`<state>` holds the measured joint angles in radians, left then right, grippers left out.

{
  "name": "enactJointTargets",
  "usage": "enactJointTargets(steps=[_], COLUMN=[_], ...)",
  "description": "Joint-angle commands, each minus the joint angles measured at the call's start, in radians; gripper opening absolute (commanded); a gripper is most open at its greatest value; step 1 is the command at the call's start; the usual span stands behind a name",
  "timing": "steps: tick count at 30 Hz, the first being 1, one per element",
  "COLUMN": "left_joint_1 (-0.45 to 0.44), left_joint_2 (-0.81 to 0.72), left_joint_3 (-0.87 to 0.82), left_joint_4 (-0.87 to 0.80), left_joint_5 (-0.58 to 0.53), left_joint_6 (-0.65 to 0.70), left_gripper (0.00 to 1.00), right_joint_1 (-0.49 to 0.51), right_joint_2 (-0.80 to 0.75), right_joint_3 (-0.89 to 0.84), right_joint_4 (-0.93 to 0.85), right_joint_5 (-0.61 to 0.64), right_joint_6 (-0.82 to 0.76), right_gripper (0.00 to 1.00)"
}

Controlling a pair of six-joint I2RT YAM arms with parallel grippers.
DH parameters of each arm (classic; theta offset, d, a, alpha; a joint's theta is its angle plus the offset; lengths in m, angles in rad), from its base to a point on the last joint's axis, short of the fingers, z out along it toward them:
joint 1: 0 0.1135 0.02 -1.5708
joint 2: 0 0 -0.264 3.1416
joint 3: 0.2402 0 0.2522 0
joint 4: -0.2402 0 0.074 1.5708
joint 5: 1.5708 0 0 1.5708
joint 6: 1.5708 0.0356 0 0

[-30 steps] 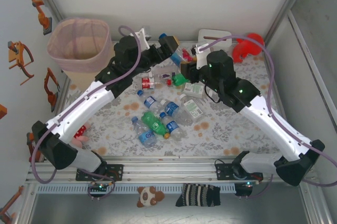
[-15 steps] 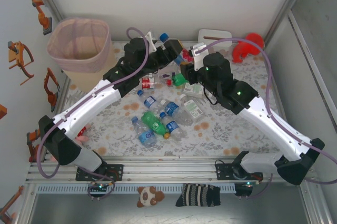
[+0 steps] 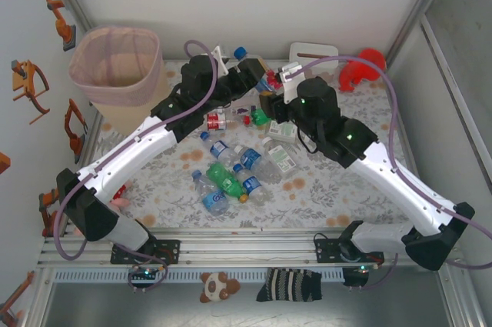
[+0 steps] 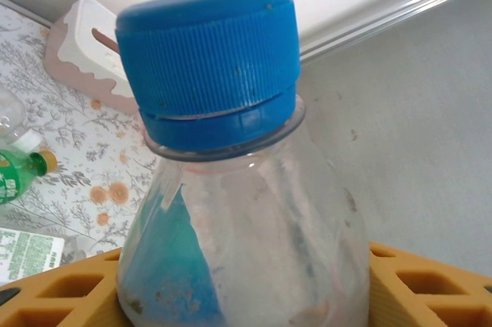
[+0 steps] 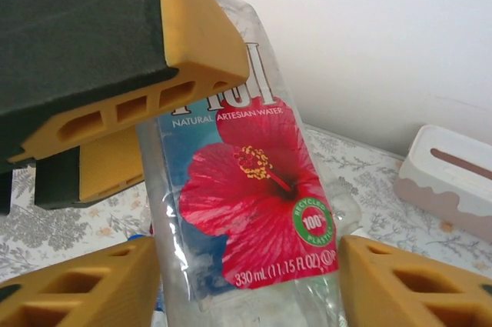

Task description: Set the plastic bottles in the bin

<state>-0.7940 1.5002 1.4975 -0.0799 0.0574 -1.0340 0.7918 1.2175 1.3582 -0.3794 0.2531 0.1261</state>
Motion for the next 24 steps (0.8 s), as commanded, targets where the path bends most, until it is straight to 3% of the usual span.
enactJointTargets(steps=[1, 9, 18, 24], left_joint_1=[0.007, 0.111, 0.339, 0.480], left_joint_2=[-0.042, -0.077, -0.150, -0.160], left_joint_3=[0.033, 0.077, 0.117, 0.221], left_joint_4=[-0.026, -0.184, -0.317, -0.442], left_joint_5=[-0.046, -0.064, -0.098, -0.200], left_joint_6=[0.060, 0.150, 0.173, 0.160], left_gripper=[0.61, 0.61, 0.61, 0.61], right_joint_1=[0.004, 0.004, 0.004, 0.004], right_joint_2=[-0.055, -0.141, -0.198, -0.216], right_joint_3=[0.004, -0.025, -0.038, -0.045], right_joint_4=[0.016, -0.021, -0.083, -0.089], right_joint_5=[0.014, 0.036, 0.100, 0.116], right_joint_6=[0.004, 0.016, 0.020, 0.025], right_gripper=[0.66, 0.70, 0.70, 0.70])
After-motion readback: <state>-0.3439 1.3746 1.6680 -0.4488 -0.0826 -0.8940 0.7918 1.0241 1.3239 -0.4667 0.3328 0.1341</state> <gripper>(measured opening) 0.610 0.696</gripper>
